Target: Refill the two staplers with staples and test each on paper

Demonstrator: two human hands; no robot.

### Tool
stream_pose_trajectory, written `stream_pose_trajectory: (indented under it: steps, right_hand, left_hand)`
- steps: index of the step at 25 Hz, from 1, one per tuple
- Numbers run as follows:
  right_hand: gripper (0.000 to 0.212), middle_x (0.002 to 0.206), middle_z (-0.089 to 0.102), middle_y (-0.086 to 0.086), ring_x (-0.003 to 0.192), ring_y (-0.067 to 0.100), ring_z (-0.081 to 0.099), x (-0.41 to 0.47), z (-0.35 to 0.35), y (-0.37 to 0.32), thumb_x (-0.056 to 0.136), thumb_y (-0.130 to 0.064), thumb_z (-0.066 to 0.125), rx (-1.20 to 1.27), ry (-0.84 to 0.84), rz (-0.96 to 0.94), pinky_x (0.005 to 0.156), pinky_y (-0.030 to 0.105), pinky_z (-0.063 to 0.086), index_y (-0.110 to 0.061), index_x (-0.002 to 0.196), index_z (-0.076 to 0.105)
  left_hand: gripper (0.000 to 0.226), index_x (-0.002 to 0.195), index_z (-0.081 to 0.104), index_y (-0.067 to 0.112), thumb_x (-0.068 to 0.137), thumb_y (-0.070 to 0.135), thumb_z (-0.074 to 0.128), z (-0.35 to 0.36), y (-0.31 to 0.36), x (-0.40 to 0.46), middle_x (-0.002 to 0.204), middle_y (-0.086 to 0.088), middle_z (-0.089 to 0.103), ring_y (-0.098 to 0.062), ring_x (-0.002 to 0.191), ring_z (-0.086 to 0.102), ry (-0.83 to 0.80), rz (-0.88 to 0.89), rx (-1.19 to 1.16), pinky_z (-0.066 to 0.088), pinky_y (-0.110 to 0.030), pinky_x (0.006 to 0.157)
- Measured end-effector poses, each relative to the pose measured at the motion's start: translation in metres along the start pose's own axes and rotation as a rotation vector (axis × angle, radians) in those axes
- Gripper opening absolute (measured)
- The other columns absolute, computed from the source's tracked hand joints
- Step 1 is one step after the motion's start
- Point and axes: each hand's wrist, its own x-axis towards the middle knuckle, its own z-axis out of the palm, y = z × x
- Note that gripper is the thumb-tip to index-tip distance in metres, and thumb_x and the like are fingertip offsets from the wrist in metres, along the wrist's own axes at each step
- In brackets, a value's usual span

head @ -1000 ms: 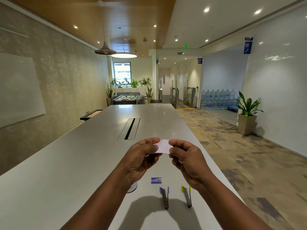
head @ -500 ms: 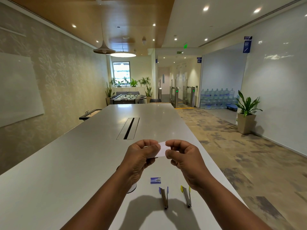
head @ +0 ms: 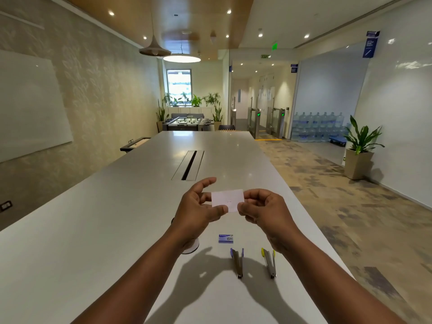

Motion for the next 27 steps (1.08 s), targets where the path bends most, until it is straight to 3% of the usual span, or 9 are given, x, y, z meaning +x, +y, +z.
stream_pose_trajectory:
  steps: [4,8,11,14,16,22,24,27]
  right_hand:
    - [0.019,0.071,0.076,0.007,0.066,0.018,0.069,0.011,0.010,0.024,0.080,0.004,0.079,-0.126,-0.037,0.059,0.060,0.024,0.056,-0.014,0.082,0.075]
    - [0.021,0.071,0.075,0.008,0.065,0.020,0.067,0.030,0.019,0.047,0.080,0.004,0.079,-0.255,-0.005,0.037,0.067,0.036,0.057,-0.017,0.078,0.075]
    - [0.021,0.074,0.076,-0.001,0.067,0.015,0.067,0.051,0.040,0.058,0.085,-0.002,0.076,-0.388,-0.023,-0.075,0.068,0.032,0.057,-0.023,0.080,0.076]
    - [0.020,0.096,0.078,0.001,0.086,0.019,0.071,0.070,0.073,0.069,0.091,-0.005,0.068,-0.620,-0.072,-0.282,0.079,0.029,0.055,-0.017,0.100,0.081]
    - [0.025,0.108,0.077,0.006,0.096,0.025,0.070,0.081,0.092,0.078,0.093,-0.004,0.062,-0.754,-0.130,-0.390,0.086,0.030,0.053,-0.013,0.109,0.080]
    - [0.021,0.081,0.066,0.007,0.077,0.030,0.060,0.098,0.129,0.106,0.089,-0.006,0.054,-1.017,-0.401,-0.437,0.066,0.038,0.047,-0.014,0.082,0.073]
    - [0.017,0.078,0.065,0.005,0.074,0.027,0.057,0.098,0.129,0.112,0.089,-0.010,0.057,-0.961,-0.369,-0.435,0.065,0.037,0.046,-0.015,0.079,0.071]
    - [0.018,0.087,0.073,0.005,0.082,0.026,0.064,0.099,0.116,0.116,0.090,-0.010,0.061,-0.863,-0.247,-0.385,0.074,0.038,0.051,-0.016,0.094,0.078]
  left_hand:
    - [0.068,0.130,0.061,0.029,0.075,-0.002,0.085,-0.017,-0.038,-0.004,0.096,-0.003,0.072,-0.018,0.078,0.073,0.060,-0.066,0.055,0.059,-0.027,0.068]
    - [0.042,0.106,0.068,0.028,0.079,-0.003,0.077,-0.054,-0.095,-0.010,0.080,0.006,0.073,-0.013,0.075,0.068,0.226,-0.138,0.170,0.055,-0.020,0.068]
    - [0.030,0.107,0.069,0.025,0.086,0.004,0.066,-0.085,-0.134,-0.009,0.092,0.003,0.071,-0.019,0.081,0.069,0.316,-0.237,0.458,0.057,-0.035,0.075]
    - [0.033,0.118,0.070,0.019,0.088,0.009,0.060,-0.109,-0.166,-0.008,0.108,0.001,0.071,-0.021,0.102,0.067,0.255,-0.369,0.689,0.053,-0.034,0.091]
    - [0.036,0.120,0.070,0.019,0.087,0.010,0.058,-0.118,-0.180,-0.007,0.118,0.000,0.070,-0.020,0.108,0.065,0.194,-0.434,0.780,0.049,-0.029,0.094]
    - [0.041,0.124,0.066,0.028,0.084,0.019,0.063,-0.128,-0.188,0.011,0.121,0.002,0.067,-0.019,0.109,0.064,0.056,-0.462,0.883,0.045,-0.026,0.086]
    - [0.041,0.123,0.065,0.029,0.084,0.019,0.063,-0.128,-0.189,0.015,0.122,0.004,0.067,-0.019,0.112,0.063,0.033,-0.463,0.915,0.047,-0.028,0.089]
    - [0.028,0.108,0.064,0.030,0.083,0.019,0.060,-0.122,-0.187,0.016,0.116,0.005,0.067,-0.022,0.109,0.062,0.021,-0.484,0.994,0.049,-0.031,0.089]
